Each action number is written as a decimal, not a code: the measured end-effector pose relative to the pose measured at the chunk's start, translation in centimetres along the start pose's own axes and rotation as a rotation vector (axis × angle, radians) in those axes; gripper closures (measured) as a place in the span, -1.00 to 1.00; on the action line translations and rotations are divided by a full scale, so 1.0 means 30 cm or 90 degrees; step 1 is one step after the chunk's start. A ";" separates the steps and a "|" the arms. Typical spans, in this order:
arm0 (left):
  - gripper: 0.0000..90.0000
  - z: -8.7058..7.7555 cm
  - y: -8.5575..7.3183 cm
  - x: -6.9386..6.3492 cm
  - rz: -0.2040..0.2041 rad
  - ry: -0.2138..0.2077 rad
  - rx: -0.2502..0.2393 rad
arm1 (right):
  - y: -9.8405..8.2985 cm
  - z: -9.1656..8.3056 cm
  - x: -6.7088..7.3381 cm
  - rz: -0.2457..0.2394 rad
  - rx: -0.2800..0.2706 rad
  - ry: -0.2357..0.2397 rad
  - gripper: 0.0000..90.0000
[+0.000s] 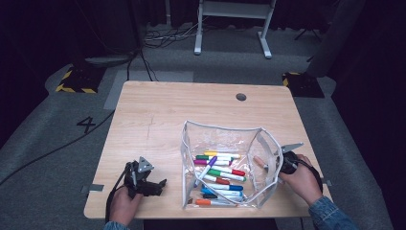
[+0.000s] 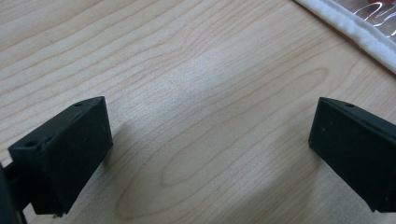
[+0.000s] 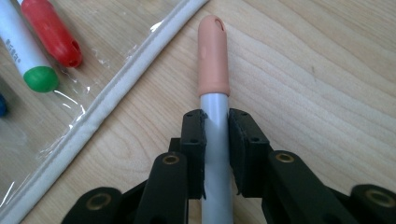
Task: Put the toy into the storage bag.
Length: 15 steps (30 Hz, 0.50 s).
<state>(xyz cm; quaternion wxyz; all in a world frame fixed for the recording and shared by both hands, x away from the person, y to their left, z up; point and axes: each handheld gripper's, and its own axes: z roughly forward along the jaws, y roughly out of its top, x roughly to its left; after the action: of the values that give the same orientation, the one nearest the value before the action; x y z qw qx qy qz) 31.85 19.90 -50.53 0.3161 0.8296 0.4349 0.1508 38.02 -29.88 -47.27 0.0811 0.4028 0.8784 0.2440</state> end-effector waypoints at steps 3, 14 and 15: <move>-1.00 0.000 0.000 0.000 0.000 0.000 0.000 | -0.002 -0.007 -0.010 0.018 0.010 0.018 0.71; -1.00 0.000 0.000 0.000 0.000 0.000 0.000 | 0.043 -0.169 -0.006 0.018 -0.034 0.044 0.71; -1.00 0.000 0.000 0.000 0.000 0.000 0.000 | 0.048 -0.190 -0.005 0.017 -0.037 0.042 0.71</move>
<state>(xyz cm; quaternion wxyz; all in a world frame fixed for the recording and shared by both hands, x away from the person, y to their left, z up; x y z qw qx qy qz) 31.85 19.90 -50.53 0.3161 0.8296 0.4350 0.1506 37.13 -31.26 -41.62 0.0606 0.4034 0.8678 0.2837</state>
